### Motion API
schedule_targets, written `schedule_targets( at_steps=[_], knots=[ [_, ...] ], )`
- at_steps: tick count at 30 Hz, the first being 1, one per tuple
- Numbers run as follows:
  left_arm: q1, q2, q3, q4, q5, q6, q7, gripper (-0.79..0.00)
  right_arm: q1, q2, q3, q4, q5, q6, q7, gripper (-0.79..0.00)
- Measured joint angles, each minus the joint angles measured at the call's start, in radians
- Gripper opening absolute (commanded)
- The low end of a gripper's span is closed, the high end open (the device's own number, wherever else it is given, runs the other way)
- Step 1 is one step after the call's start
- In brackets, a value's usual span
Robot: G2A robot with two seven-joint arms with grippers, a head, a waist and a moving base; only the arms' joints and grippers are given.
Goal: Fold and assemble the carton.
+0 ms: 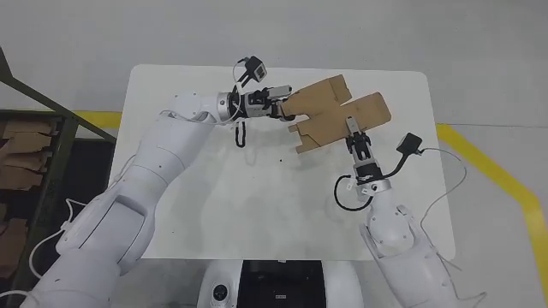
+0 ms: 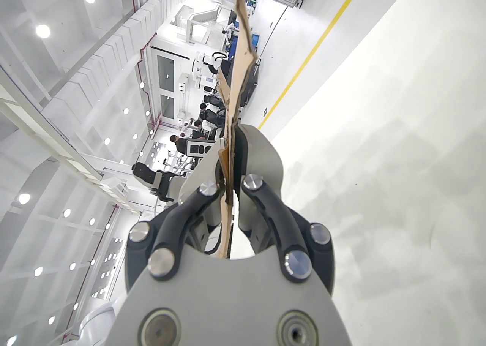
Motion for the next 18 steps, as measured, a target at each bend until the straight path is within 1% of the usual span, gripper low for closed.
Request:
schedule_targets(
  at_steps=[5,7,9,11,12,13,16,18],
  knots=[
    [-0.001,-0.004,-0.004,0.007,0.021,-0.004,0.002,0.000,0.000,-0.004,0.001,0.001,-0.006,0.002,-0.003,-0.785],
    [-0.001,-0.006,-0.004,0.010,0.034,-0.005,0.007,-0.058,0.000,-0.006,0.002,0.001,-0.007,0.002,-0.004,-0.785],
    [-0.002,-0.008,-0.004,0.012,0.051,-0.007,0.013,-0.077,0.000,-0.007,0.003,0.000,-0.008,0.002,-0.004,-0.785],
    [-0.002,-0.010,-0.003,0.012,0.065,-0.007,0.017,-0.139,0.001,-0.009,0.004,0.000,-0.009,0.002,-0.002,-0.785],
    [-0.004,-0.010,-0.002,0.012,0.076,-0.007,0.017,-0.185,0.001,-0.010,0.004,0.000,-0.010,0.002,0.000,-0.785],
    [-0.005,-0.011,-0.001,0.012,0.085,-0.007,0.017,-0.249,0.001,-0.010,0.005,-0.001,-0.010,0.002,0.000,-0.785],
    [-0.007,-0.013,0.000,0.011,0.108,-0.011,0.018,-0.379,0.001,-0.012,0.006,-0.001,-0.013,0.002,0.002,-0.785],
    [-0.007,-0.014,-0.002,0.011,0.117,-0.012,0.021,-0.409,0.001,-0.014,0.007,-0.001,-0.015,0.002,0.002,-0.785]
  ],
)
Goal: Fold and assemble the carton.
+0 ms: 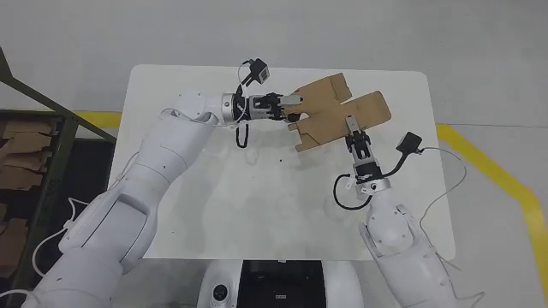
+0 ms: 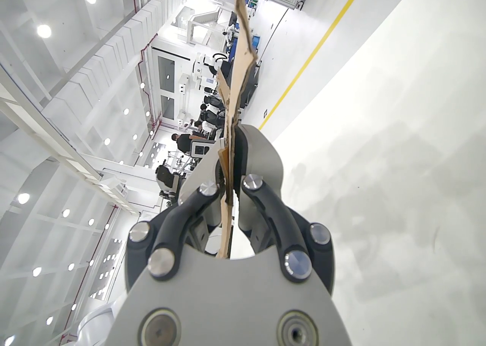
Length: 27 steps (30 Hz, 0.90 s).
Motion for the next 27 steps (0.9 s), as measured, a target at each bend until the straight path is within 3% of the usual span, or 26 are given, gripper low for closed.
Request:
schedule_targets(
  at_steps=[11,27],
  knots=[
    [-0.002,-0.003,-0.002,0.010,0.081,0.004,0.031,-0.431,-0.003,-0.007,0.006,-0.003,-0.016,0.000,0.004,-0.785],
    [0.009,-0.005,-0.031,0.002,0.099,0.011,0.050,-0.646,-0.014,-0.015,0.017,-0.024,-0.031,-0.004,0.014,-0.785]
  ],
)
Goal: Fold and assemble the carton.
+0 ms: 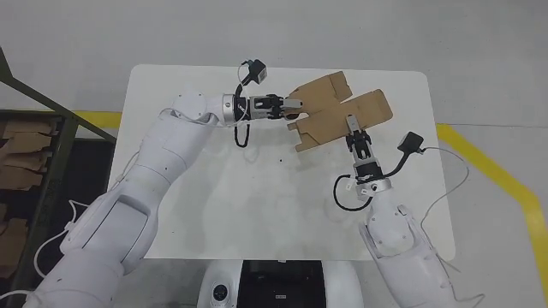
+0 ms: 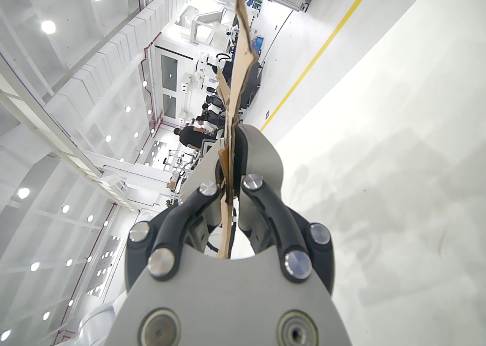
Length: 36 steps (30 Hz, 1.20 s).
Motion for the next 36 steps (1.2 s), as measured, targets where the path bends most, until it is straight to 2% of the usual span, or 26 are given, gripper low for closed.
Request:
schedule_targets(
  at_steps=[12,13,14,15,23,29,32,36],
  knots=[
    [0.006,-0.002,-0.023,0.009,-0.015,0.006,-0.012,-0.785,0.008,-0.007,-0.001,0.002,-0.008,0.002,0.011,-0.785],
    [0.007,-0.003,-0.024,0.010,-0.016,0.007,-0.013,-0.785,0.008,-0.008,-0.001,0.001,-0.009,0.002,0.012,-0.539],
    [0.007,-0.003,-0.025,0.010,-0.017,0.008,-0.014,-0.785,0.008,-0.008,-0.001,0.001,-0.010,0.002,0.012,-0.148],
    [0.008,-0.004,-0.027,0.011,-0.019,0.009,-0.014,-0.785,0.008,-0.009,0.001,0.000,-0.012,0.004,0.012,0.000],
    [0.010,-0.003,-0.055,0.020,-0.057,0.004,-0.049,-0.785,0.011,-0.006,0.067,0.016,0.025,0.008,0.022,0.000],
    [0.007,0.003,-0.079,0.035,-0.076,-0.001,-0.105,-0.785,0.024,0.002,0.147,0.047,0.087,-0.022,0.087,0.000],
    [0.006,0.005,-0.084,0.035,-0.080,0.001,-0.146,-0.785,0.037,0.007,0.186,0.071,0.143,-0.048,0.153,0.000],
    [0.016,0.012,-0.082,-0.001,-0.070,0.036,-0.181,-0.785,0.075,0.016,0.216,0.131,0.266,-0.117,0.343,0.000]
  ],
)
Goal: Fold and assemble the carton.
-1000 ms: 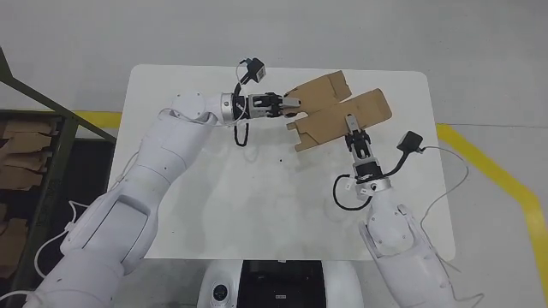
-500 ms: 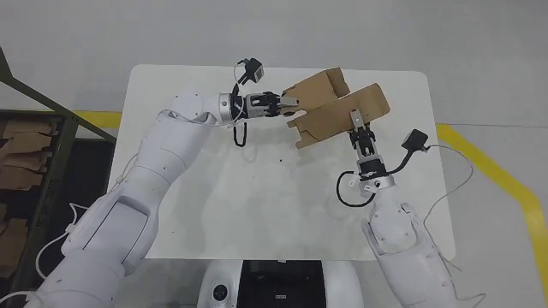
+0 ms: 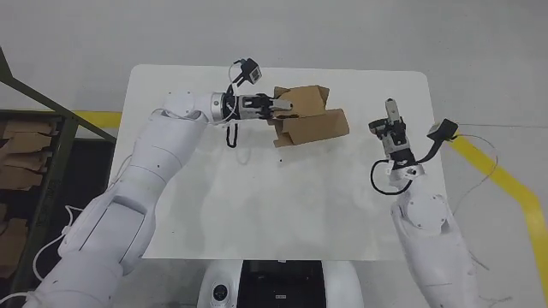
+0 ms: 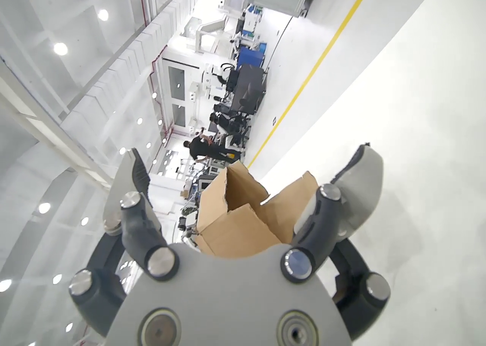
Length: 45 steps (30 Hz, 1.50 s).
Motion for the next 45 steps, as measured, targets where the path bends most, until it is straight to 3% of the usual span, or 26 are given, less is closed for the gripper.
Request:
schedule_targets(
  at_steps=[9,21,23,27,32,35,45],
  knots=[
    [0.043,0.025,0.002,-0.118,0.003,0.055,-0.055,-0.785,0.118,0.025,0.036,0.143,0.233,-0.135,0.486,0.000],
    [0.083,0.062,0.017,-0.207,-0.018,0.075,-0.075,-0.785,0.226,0.049,0.044,0.269,0.458,-0.152,0.913,0.000],
    [0.085,0.065,0.023,-0.211,-0.024,0.076,-0.076,-0.785,0.234,0.050,0.040,0.280,0.481,-0.151,0.952,-0.083],
    [0.083,0.068,0.043,-0.212,-0.032,0.074,-0.074,-0.785,0.248,0.055,0.035,0.299,0.508,-0.159,1.020,-0.114],
    [0.078,0.070,0.062,-0.209,-0.044,0.071,-0.071,-0.785,0.257,0.059,0.029,0.310,0.536,-0.162,1.062,-0.058],
    [0.074,0.071,0.075,-0.209,-0.046,0.068,-0.068,-0.785,0.264,0.061,0.022,0.315,0.539,-0.164,1.082,-0.074],
    [0.062,0.075,0.108,-0.207,-0.054,0.058,-0.058,-0.785,0.278,0.072,0.001,0.296,0.515,-0.153,1.131,-0.197]
  ],
)
